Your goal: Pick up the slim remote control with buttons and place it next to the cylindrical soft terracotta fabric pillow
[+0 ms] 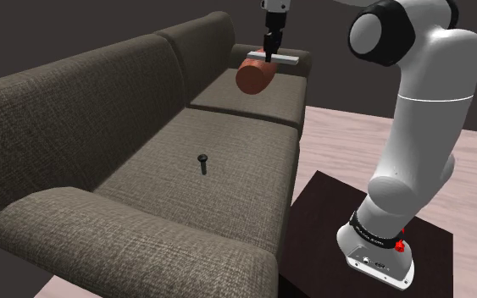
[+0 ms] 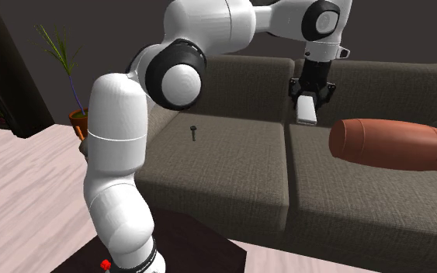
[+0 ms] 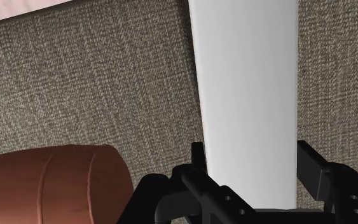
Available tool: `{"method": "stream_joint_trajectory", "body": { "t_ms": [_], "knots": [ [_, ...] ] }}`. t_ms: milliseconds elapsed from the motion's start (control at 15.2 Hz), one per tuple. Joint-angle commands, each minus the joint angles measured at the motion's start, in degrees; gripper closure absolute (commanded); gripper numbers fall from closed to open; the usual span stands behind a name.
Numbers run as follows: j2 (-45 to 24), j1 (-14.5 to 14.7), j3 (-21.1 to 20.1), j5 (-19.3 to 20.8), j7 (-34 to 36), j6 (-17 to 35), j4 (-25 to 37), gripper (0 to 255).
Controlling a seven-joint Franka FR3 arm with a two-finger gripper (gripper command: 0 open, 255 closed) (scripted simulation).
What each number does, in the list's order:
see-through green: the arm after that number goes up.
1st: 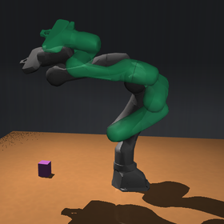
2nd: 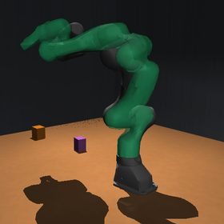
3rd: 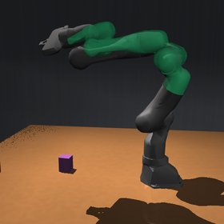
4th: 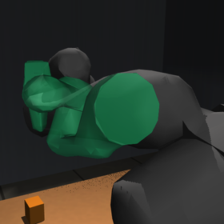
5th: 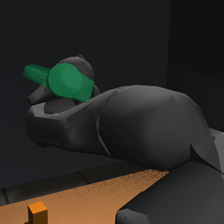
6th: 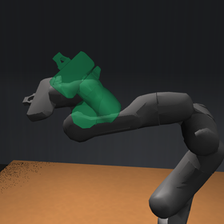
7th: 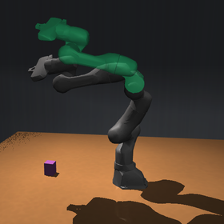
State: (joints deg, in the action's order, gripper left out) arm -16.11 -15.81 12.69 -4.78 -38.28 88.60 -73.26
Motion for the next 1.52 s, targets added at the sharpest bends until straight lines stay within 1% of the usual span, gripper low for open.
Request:
{"method": "stream_joint_trajectory", "body": {
  "t_ms": [0, 198, 264, 792, 1452],
  "knots": [
    [-2.4, -1.7, 0.7, -0.7, -2.2, -0.8, 3.1, 255],
    [-7.5, -5.1, 1.6, -2.2, -5.7, -3.4, 10.6, 255],
    [-10.4, -6.9, 1.9, -3.0, -7.3, -5.1, 15.0, 255],
    [-7.4, -5.8, 1.9, -2.2, -7.4, 2.9, 4.1, 255],
    [-6.2, -5.0, 1.8, -2.0, -7.7, 11.3, -5.6, 255]
  ]
}}
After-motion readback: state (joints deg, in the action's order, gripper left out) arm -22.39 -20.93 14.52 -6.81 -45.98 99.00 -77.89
